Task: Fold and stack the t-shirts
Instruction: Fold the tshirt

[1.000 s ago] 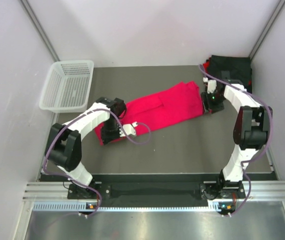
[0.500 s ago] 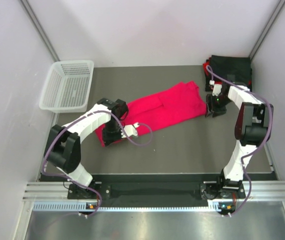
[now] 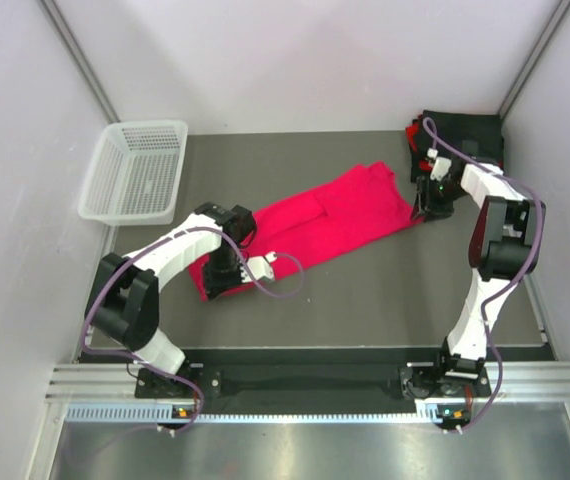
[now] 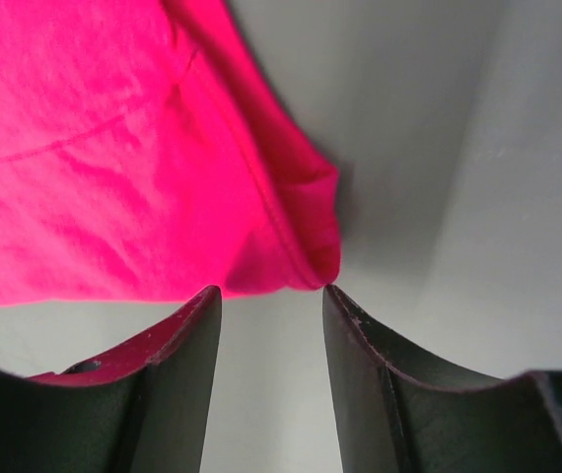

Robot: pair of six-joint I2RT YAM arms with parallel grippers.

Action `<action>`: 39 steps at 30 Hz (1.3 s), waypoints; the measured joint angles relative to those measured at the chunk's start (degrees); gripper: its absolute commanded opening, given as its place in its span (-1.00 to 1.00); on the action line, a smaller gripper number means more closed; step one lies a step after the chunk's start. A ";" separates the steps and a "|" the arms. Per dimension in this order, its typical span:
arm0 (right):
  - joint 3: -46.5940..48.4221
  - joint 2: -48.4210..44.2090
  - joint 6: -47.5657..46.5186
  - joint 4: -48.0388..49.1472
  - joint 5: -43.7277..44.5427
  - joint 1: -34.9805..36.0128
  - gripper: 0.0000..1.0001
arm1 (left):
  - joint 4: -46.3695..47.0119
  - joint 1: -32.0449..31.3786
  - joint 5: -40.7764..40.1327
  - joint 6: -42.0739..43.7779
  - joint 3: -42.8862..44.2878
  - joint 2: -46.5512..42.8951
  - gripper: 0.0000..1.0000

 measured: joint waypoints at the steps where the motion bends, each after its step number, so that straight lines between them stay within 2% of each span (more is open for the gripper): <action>1: 0.52 0.35 0.07 0.07 -0.20 -0.20 -0.08 | -0.02 -0.04 0.00 -0.04 -0.09 -0.02 -1.00; 8: 2.56 3.45 0.52 0.68 -0.68 -0.63 -0.15 | -0.02 -0.26 0.00 -0.33 -0.11 0.00 -1.00; 10: 3.08 4.55 0.61 0.44 -0.98 -0.66 -0.34 | 0.00 -0.35 0.00 -0.59 -0.09 0.00 -1.00; 12: 3.72 5.03 0.48 0.52 -1.05 -0.68 -0.63 | -0.02 -0.48 0.00 -0.98 -0.09 0.00 -1.00; 15: 4.85 6.08 0.33 0.33 -1.33 -0.68 -0.82 | -0.02 -0.76 0.04 -1.46 -0.09 0.00 -1.00; 21: 15.15 11.50 -1.09 -1.29 -1.05 0.24 -0.86 | -0.02 -3.23 1.18 -1.99 -0.09 0.00 -1.00; 28: 28.89 19.15 -2.47 0.42 1.33 3.74 -0.84 | -0.33 -12.41 4.57 -3.28 1.46 0.70 -1.00; 39: 37.86 25.68 -3.65 3.21 6.73 10.80 -0.89 | -0.70 -24.79 13.27 -6.32 11.50 11.82 -1.00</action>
